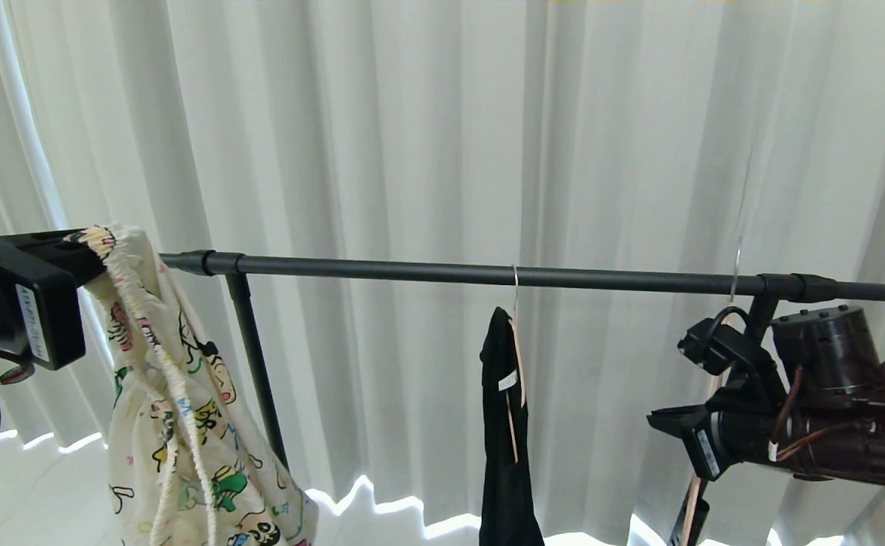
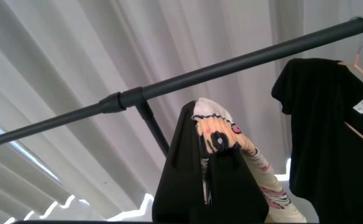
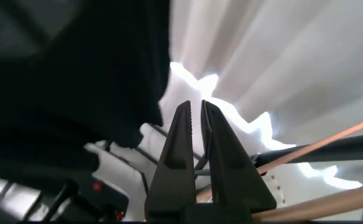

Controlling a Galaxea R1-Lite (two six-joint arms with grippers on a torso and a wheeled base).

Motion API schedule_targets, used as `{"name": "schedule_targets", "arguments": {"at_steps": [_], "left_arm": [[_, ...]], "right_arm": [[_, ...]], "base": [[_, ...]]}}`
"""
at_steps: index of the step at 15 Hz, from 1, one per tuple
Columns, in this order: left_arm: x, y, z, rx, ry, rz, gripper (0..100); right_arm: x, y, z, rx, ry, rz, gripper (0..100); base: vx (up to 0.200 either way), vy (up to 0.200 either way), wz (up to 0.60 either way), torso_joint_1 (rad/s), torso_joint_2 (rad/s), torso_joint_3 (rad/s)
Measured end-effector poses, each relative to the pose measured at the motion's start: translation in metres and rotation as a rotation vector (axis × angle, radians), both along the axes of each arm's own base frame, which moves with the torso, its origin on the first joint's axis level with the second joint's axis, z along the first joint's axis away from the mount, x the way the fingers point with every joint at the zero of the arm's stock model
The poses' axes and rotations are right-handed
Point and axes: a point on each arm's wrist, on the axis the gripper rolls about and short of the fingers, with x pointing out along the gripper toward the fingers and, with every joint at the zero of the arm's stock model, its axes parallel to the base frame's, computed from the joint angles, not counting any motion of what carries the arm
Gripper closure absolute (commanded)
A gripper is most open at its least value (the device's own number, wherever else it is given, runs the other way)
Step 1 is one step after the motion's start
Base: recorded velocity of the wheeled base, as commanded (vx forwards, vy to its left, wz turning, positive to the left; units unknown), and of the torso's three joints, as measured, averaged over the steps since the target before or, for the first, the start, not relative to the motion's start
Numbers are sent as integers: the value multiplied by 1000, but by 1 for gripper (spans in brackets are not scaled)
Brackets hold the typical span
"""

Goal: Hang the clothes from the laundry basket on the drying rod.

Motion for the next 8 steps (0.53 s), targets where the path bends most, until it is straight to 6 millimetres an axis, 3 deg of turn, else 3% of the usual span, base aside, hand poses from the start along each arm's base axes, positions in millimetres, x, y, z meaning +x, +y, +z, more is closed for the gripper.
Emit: {"name": "schedule_targets", "arguments": {"at_steps": [5, 8], "left_arm": [[-6, 2, 1, -5, -15, -3, 100], [-8, 3, 1, -7, -19, -7, 100]], "right_arm": [[-37, -10, 20, 72, 65, 157, 100], [-79, -21, 35, 67, 211, 262, 100]], "base": [[0, 0, 0, 0, 0, 0], [0, 0, 0, 0, 0, 0]]}}
